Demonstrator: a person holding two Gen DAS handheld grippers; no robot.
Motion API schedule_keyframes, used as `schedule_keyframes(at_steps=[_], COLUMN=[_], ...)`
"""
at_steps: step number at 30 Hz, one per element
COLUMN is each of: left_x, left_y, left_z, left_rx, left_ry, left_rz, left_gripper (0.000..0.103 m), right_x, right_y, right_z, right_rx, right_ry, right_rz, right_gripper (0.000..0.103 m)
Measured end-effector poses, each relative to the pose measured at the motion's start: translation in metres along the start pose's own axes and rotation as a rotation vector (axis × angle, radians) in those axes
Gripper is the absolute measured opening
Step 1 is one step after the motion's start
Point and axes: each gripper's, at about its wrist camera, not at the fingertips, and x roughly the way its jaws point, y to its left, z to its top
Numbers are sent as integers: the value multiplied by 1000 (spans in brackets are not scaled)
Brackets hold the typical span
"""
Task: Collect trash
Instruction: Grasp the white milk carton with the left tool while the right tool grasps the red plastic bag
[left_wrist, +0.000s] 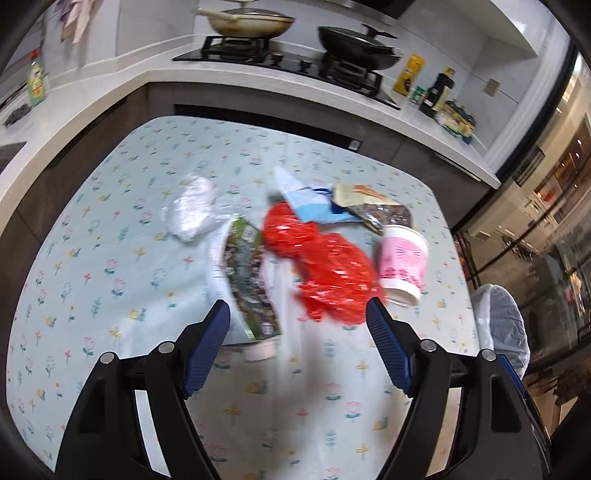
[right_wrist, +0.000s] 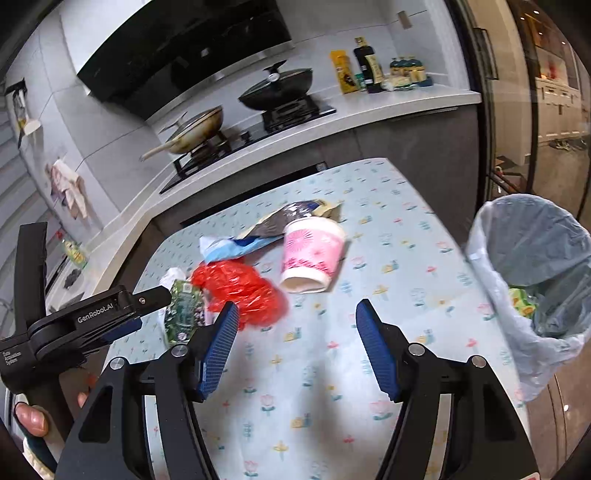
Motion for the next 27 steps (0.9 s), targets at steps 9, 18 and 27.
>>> schedule_keyframes(at_steps=[9,18,27], left_x=[14,41,68], left_y=[56,78,80], left_z=[4,15,21], left_rx=[-108,-183,-196], left_ry=[42,102,138], left_rz=[21,-11,-8], left_gripper=[82,83,82], right_x=[41,96,146], right_y=[53,78,76], right_z=[-4,8,11], right_rx=[-115,-175,-185], right_ry=[53,90,134], right_rz=[26,8,-32], right_gripper=[64,64,64])
